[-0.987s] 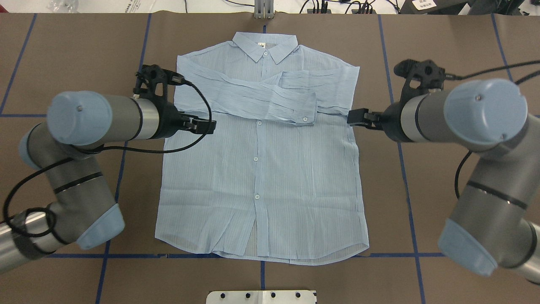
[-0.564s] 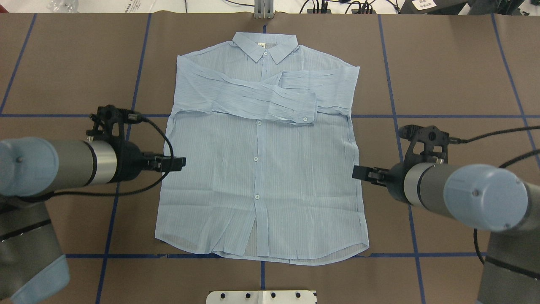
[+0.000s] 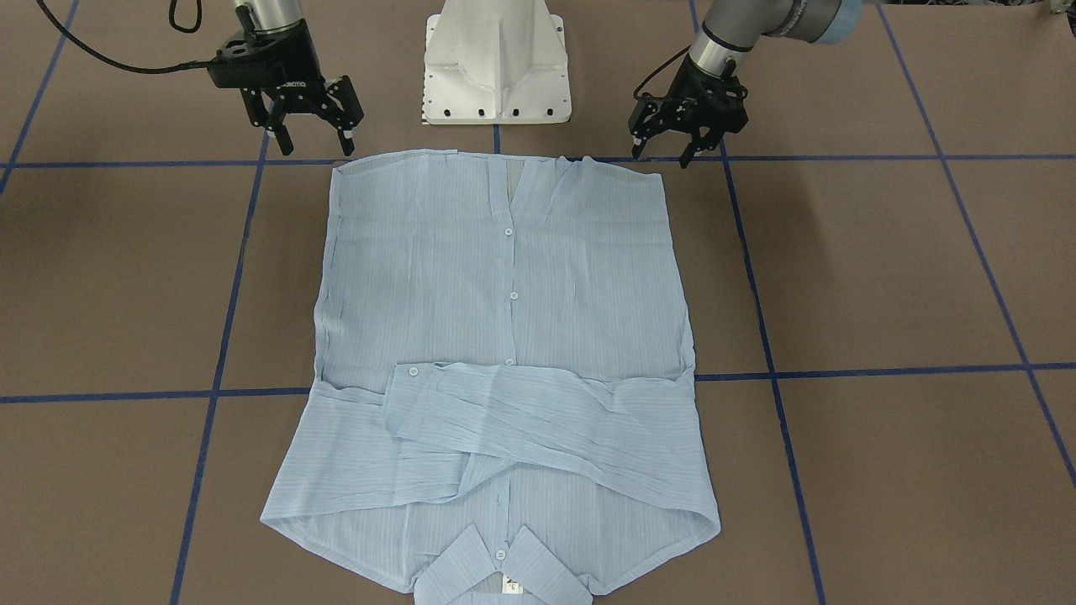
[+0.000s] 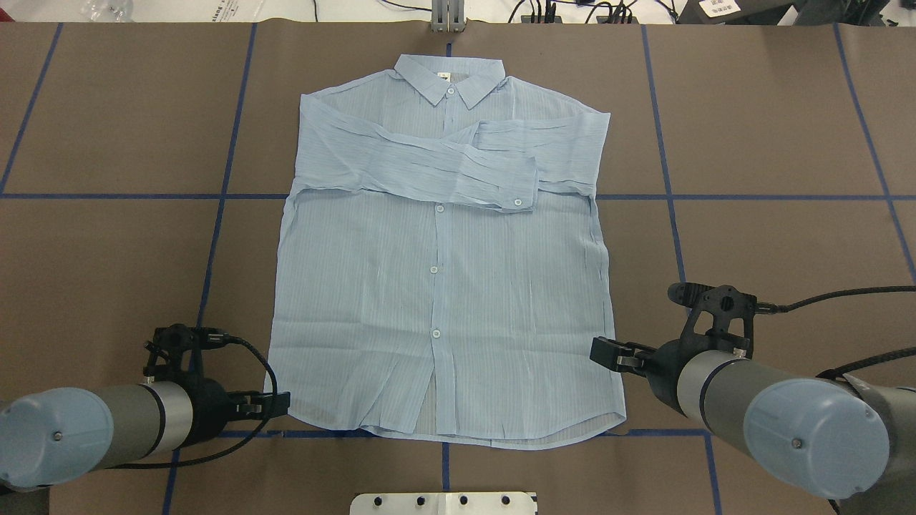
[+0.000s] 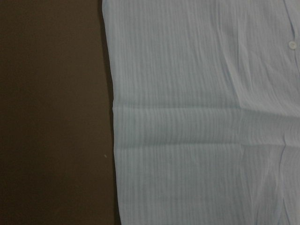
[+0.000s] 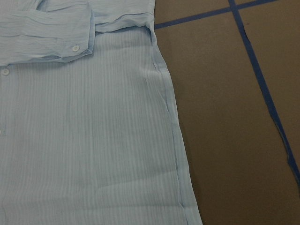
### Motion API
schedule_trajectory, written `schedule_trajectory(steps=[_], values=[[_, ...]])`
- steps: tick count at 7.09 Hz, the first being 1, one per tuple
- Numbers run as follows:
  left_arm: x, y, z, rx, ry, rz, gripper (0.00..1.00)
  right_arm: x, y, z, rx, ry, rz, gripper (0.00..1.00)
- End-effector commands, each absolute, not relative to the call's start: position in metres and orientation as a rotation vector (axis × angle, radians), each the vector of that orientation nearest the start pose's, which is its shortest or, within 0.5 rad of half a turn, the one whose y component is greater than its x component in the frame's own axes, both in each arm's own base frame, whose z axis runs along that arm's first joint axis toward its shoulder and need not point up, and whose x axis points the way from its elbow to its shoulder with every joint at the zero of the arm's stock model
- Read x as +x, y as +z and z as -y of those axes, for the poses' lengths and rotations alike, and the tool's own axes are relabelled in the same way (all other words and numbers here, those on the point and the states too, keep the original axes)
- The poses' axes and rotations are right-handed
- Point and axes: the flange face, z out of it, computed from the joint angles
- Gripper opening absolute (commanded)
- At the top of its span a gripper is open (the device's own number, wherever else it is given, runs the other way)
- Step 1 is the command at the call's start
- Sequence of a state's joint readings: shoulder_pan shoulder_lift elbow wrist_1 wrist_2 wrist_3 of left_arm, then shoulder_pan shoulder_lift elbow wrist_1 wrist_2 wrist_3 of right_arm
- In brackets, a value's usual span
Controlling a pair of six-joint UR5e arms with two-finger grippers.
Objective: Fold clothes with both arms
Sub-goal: 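Release the sleeve and move both grippers to the shirt hem corners, then adjust both grippers at the hem corners and grasp the hem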
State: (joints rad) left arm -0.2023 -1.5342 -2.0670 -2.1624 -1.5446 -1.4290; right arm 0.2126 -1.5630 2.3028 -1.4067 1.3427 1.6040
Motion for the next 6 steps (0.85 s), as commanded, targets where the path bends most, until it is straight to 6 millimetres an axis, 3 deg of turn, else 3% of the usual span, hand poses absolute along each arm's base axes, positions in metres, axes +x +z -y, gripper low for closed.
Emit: schedule_trajectory(steps=[1, 2, 3, 5, 6], values=[[0.457, 0.385, 0.225, 0.17, -0.096, -1.014, 0.48, -0.388, 0.305, 0.243, 0.299, 0.334, 0.88, 1.0], [0.473, 0.391, 0.228, 0.153, -0.122, -1.005, 0.44, -0.389, 0.305, 0.243, 0.298, 0.332, 0.882, 1.0], [0.474, 0.391, 0.228, 0.15, -0.12, -1.005, 0.44, -0.389, 0.304, 0.243, 0.298, 0.332, 0.884, 1.0], [0.464, 0.385, 0.23, 0.126, -0.105, -0.99, 0.43, -0.389, 0.301, 0.244, 0.299, 0.334, 0.889, 1.0], [0.455, 0.367, 0.228, 0.111, -0.1, -0.964, 0.43, -0.39, 0.3, 0.243, 0.299, 0.333, 0.893, 1.0]])
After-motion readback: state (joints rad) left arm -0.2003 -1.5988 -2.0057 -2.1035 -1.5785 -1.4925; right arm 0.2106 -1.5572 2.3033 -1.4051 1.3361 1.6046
